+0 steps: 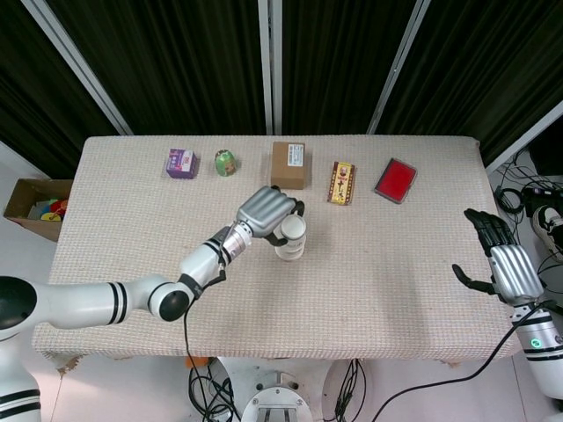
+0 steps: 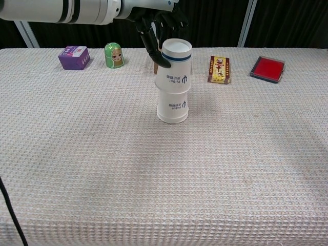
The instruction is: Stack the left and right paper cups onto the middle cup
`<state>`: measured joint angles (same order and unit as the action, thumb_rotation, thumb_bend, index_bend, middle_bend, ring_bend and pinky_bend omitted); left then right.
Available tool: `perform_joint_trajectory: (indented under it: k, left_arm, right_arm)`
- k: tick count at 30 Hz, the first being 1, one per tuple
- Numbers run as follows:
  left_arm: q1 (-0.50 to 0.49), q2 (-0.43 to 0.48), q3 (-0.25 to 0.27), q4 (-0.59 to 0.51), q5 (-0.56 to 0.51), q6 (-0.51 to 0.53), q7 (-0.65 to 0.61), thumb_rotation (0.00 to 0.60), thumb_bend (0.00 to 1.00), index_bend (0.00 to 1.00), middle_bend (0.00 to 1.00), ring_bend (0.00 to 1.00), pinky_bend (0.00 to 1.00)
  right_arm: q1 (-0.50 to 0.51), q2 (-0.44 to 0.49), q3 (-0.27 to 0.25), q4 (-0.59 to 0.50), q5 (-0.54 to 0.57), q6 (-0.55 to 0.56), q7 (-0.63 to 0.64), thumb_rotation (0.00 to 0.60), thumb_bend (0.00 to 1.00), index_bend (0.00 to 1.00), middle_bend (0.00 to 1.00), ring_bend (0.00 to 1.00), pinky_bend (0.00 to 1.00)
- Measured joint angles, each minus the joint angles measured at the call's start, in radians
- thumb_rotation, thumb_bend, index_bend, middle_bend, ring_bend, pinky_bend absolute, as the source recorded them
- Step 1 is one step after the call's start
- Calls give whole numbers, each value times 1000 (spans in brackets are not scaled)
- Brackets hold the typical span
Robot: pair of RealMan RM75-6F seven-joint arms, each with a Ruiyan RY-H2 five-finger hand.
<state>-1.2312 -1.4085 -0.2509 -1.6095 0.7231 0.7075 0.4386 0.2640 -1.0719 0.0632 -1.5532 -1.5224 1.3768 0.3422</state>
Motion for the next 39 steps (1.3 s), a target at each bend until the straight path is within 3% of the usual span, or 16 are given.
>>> perform_joint_trajectory:
  k: [6,8,12,18,24,34,39]
  left_arm:
    - [-13,-40,24,40,-15,-3,-15,600,229,409,351,317,254]
    - [-13,-63,33,56,-18,6,-18,600,159,312,237,221,230]
    - [-4,-109,57,86,-9,47,-20,600,117,217,119,137,182]
    - [70,-99,70,46,51,160,-62,600,106,191,94,122,165]
    - [217,7,104,-21,153,324,-118,600,105,210,140,123,167]
    - [574,156,256,4,309,671,-181,600,98,253,155,123,165]
    - [747,202,332,12,403,806,-264,600,91,254,155,124,164]
  right_arm:
    - [0,-7,2,10,0,-9,8,600,236,0,78,0,30]
    - [1,-9,3,12,1,-14,11,600,235,0,78,0,30]
    - [5,-11,5,15,2,-24,13,600,235,0,78,0,29]
    - [6,-8,10,23,16,-40,28,600,236,0,78,0,31]
    - [10,-1,11,39,36,-76,38,600,270,5,87,0,55]
    - [-12,3,23,65,39,-22,-33,600,290,46,106,0,99]
    - [-40,-25,17,72,14,43,-70,600,292,48,85,0,41]
